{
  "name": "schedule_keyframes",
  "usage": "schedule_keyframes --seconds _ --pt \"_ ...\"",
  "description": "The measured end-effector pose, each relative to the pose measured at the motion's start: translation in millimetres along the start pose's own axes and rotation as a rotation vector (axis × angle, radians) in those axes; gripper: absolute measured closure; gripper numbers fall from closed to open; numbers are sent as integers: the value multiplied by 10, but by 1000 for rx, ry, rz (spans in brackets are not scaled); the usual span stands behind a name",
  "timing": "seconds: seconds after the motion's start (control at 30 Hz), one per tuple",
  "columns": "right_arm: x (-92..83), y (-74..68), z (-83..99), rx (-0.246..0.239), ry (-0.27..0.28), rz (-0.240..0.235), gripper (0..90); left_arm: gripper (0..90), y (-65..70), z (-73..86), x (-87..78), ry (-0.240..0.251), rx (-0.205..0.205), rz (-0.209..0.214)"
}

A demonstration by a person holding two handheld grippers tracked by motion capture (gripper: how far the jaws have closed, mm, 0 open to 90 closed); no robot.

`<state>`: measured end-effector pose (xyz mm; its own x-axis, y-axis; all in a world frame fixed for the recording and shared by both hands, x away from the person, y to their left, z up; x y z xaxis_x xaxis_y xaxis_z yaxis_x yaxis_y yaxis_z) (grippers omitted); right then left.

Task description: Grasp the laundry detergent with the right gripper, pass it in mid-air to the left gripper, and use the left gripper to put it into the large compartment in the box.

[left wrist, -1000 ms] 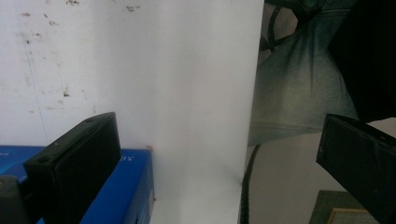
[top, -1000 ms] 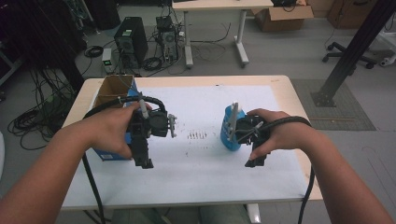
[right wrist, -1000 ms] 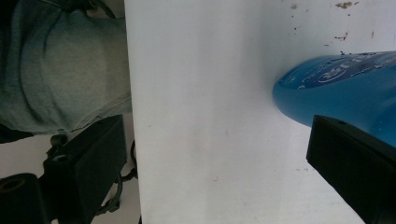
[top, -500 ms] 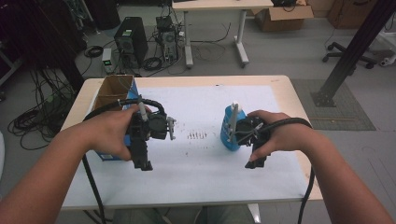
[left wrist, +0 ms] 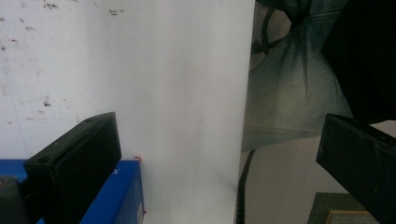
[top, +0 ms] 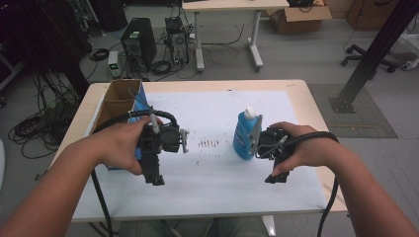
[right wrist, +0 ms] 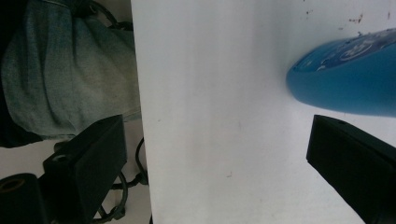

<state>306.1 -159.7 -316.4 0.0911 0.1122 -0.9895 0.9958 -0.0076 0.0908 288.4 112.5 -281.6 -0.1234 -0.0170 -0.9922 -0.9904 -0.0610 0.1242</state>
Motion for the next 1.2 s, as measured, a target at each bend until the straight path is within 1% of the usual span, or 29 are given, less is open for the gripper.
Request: schedule_keyframes --seconds 0.1,0.13,0.17,0.2,0.23,0.27,0.33,0.4,0.47,0.53,0.57,0.6,0.63,0.7,0.73,0.77,0.87,0.93,1.07,1.1,1.13,1.17,1.2 --pt "22 -12 51 11 1 2 54 2 5 -11 21 -1 1 1" --pt "45 -26 110 30 6 3 53 2 7 -19 31 -2 3 2" --pt "54 -36 129 41 7 0 54 2 8 -24 35 -2 4 1" --pt "68 -36 153 44 12 4 54 2 10 -35 45 -1 5 2" --pt "81 -47 176 59 13 5 54 2 10 -35 45 -1 5 2" --pt "93 -45 196 61 17 9 55 2 12 -43 53 -4 9 1" --pt "118 -49 235 81 25 15 55 2 18 -47 58 -6 10 2" --pt "147 -59 269 115 33 15 55 2 26 -47 61 -8 10 2" --pt "184 -46 299 132 51 24 53 2 34 -45 62 -9 12 -1" --pt "222 -38 330 148 57 23 55 2 46 -42 63 -10 12 -1" --pt "222 -38 330 148 57 23 55 2 46 -42 63 -10 12 -1" --pt "269 -29 359 178 66 26 54 2 58 -39 64 -12 14 0" --pt "285 -14 370 174 69 28 54 2 62 -38 65 -11 16 -2" --pt "331 10 396 194 77 29 54 2 66 -38 67 -10 18 -5" --pt "331 10 396 194 77 29 54 2 70 -36 71 -9 17 -2" --pt "379 46 427 213 86 31 55 2 76 -38 80 -11 20 -4" --pt "443 97 474 250 101 36 54 2 91 -45 96 -14 25 -1" --pt "479 123 499 285 114 41 53 2 102 -50 102 -14 29 0" --pt "544 179 542 338 153 68 52 2 112 -57 104 -14 31 -2" --pt "544 179 542 338 153 68 52 2 112 -57 104 -14 31 -2" --pt "571 199 560 367 170 82 50 2 114 -60 107 -14 34 -2" --pt "571 199 560 367 170 82 50 2 114 -60 107 -14 34 -2" --pt "596 212 571 400 196 100 49 2 112 -62 113 -16 36 -1"
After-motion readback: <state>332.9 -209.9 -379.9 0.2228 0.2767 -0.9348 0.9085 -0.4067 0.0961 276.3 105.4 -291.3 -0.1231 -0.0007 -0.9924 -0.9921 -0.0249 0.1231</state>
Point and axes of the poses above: each handheld gripper's, and its own axes: x roughly forward along the jaws, z roughly out of its underside, y roughly to its right, the point moved 2 cm from there along x, roughly forward along the jaws, and after that the axes turned 4 degrees about z, right-handed, at the moved point
